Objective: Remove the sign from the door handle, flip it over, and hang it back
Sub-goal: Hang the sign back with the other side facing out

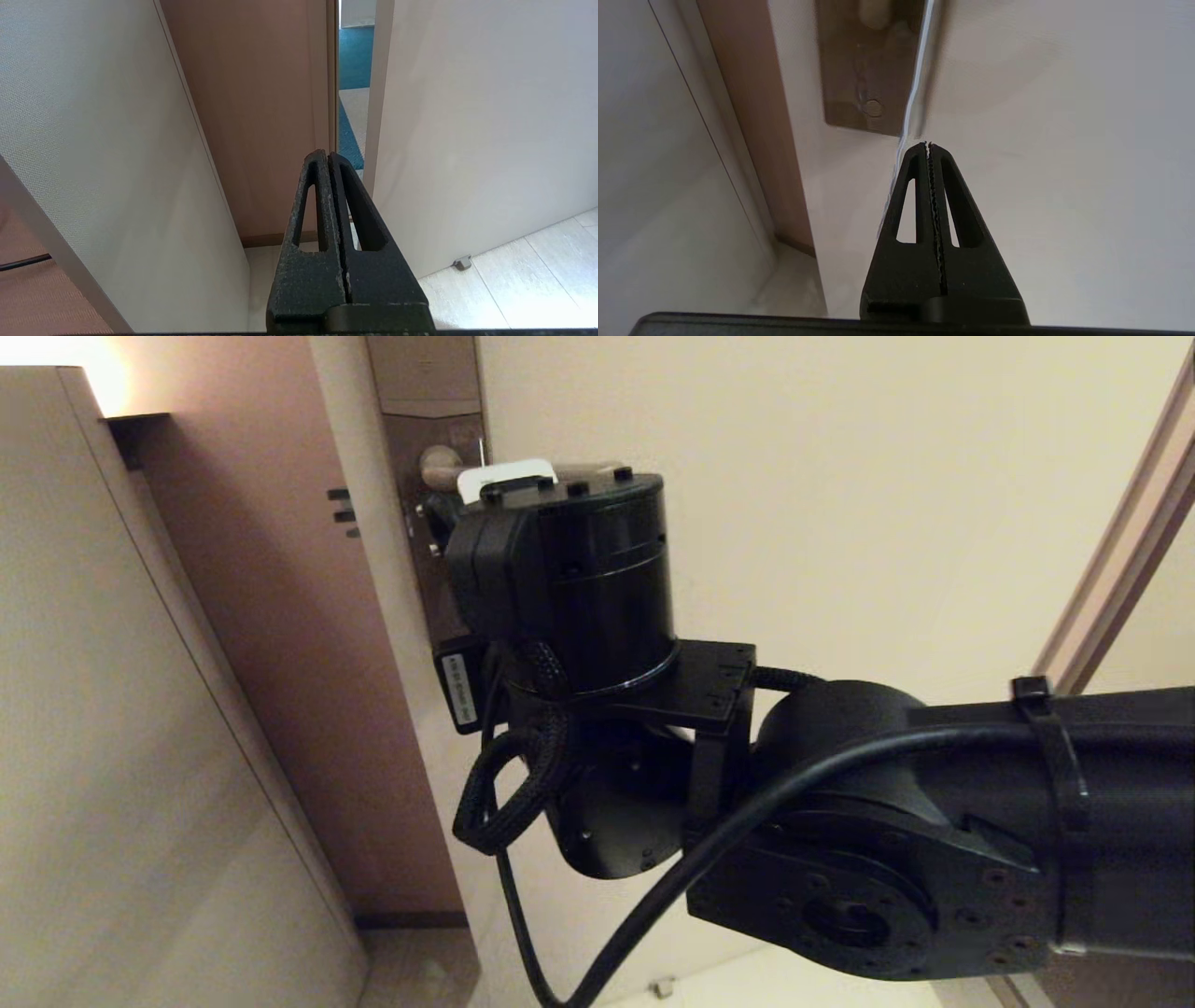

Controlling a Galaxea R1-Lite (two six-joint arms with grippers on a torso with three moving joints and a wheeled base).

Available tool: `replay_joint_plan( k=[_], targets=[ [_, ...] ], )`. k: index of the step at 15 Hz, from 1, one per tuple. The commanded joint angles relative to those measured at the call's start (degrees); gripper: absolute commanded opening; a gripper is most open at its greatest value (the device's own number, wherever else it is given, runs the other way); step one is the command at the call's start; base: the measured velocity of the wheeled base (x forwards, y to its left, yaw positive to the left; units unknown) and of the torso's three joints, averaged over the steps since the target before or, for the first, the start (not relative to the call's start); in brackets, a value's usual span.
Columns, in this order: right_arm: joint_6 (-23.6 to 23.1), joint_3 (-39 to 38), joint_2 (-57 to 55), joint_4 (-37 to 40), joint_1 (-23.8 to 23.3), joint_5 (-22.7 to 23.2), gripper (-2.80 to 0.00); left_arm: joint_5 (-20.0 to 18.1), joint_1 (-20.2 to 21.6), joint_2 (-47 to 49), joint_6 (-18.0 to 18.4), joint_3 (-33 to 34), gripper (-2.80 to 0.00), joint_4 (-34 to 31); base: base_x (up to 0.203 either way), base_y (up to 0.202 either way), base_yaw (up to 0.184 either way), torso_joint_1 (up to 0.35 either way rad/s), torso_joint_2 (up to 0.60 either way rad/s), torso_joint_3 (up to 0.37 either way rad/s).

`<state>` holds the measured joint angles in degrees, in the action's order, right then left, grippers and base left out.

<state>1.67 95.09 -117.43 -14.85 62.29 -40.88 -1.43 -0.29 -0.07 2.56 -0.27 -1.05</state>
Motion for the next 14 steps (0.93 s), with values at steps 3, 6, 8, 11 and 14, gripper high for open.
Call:
replay_joint_plan(
  k=[3,6,8,11,14],
  targets=[
    [-0.04,2.02,-4.30,-2.47,0.02,-0.41,-2.80,0.02,0.03,0.07,-0.01,0.00,-2.80,0.00,0.000,0.000,0.000,0.000,0.00,0.000],
    [-2.61,2.90,-6.63,-9.70,0.02,-0.43,-2.80,-0.03,0.03,0.07,-0.01,0.00,-2.80,0.00,0.000,0.000,0.000,0.000,0.00,0.000],
    [-4.40,2.83,-7.20,-12.55,0.02,-0.43,-2.80,-0.06,0.03,0.07,-0.01,0.00,-2.80,-0.01,0.000,0.000,0.000,0.000,0.00,0.000],
    [-4.39,2.91,-7.24,-12.57,0.02,-0.35,-2.80,-0.05,0.03,0.07,-0.01,0.00,-2.80,-0.09,0.000,0.000,0.000,0.000,0.00,0.000],
    [-4.63,4.75,-8.48,-13.17,0.04,-0.35,-2.80,0.02,0.03,0.07,-0.01,0.00,-2.80,0.00,0.000,0.000,0.000,0.000,0.00,0.000]
  ],
)
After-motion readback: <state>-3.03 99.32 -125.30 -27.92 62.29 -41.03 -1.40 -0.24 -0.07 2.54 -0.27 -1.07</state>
